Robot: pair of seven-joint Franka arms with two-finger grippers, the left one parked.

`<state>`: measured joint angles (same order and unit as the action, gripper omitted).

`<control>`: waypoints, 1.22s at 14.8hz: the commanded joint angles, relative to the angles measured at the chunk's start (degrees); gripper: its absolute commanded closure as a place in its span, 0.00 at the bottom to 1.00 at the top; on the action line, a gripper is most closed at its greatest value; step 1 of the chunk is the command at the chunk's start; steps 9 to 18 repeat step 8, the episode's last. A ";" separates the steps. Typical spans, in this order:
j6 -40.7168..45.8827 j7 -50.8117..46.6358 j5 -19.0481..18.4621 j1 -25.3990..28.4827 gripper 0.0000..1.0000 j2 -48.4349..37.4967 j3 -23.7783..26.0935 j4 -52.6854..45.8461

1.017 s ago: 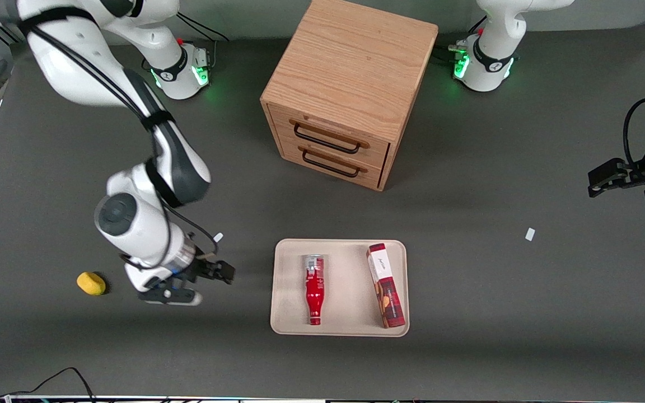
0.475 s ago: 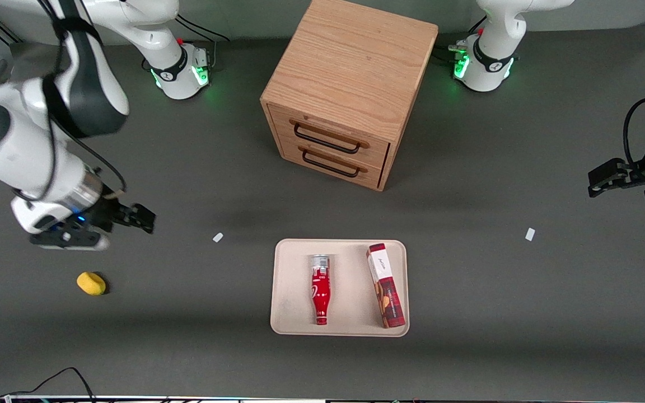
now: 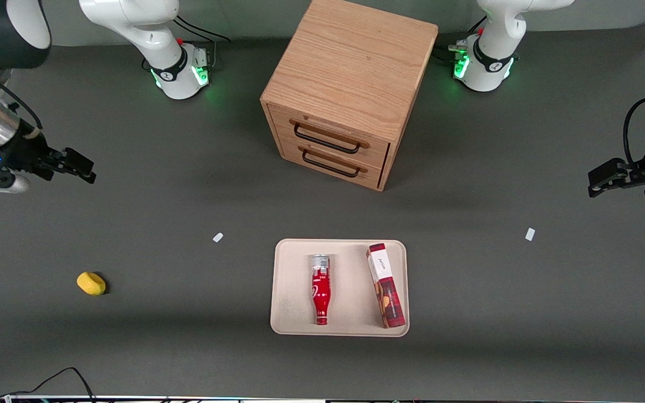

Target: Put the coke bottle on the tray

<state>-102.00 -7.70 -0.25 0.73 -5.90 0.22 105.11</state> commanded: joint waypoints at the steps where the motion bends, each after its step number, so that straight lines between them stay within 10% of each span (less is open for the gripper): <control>1: 0.22 1.29 0.95 0.58 0.00 -1.31 -1.10 0.89; 18: 0.40 0.76 4.21 0.50 0.00 -0.61 -1.89 -0.60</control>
